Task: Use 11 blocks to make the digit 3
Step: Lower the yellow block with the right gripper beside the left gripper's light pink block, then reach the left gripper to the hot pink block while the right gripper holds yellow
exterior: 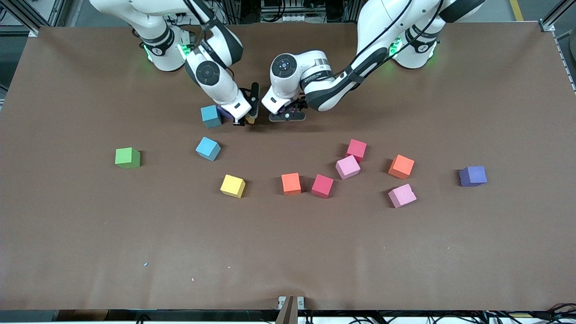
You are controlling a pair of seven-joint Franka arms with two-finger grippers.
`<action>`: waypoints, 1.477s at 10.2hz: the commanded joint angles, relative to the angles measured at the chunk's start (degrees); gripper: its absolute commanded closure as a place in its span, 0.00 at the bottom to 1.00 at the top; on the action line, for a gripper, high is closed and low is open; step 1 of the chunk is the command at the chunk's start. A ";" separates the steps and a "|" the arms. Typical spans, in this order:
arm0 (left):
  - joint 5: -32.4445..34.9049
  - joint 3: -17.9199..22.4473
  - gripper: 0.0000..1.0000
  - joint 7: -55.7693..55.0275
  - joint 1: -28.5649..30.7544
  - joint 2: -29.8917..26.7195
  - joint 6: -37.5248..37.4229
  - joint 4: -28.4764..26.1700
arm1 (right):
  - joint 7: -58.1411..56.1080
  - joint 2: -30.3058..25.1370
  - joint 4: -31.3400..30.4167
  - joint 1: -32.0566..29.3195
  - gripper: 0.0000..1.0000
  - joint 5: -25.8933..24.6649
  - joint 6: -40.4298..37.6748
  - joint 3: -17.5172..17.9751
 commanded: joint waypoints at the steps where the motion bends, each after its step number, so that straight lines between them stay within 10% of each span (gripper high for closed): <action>1: 0.72 -0.44 0.00 -0.98 1.83 -3.48 -5.33 0.61 | 0.52 -0.74 -0.94 1.62 1.00 1.08 1.32 0.03; 7: -3.15 -6.67 0.00 -0.37 16.05 -9.47 -8.15 3.23 | 7.37 0.92 1.59 7.42 1.00 0.90 2.56 -0.06; 15: -2.97 -4.50 0.00 2.36 25.05 -6.76 -12.38 13.51 | 7.73 6.38 9.08 7.70 1.00 -7.62 -0.59 -0.94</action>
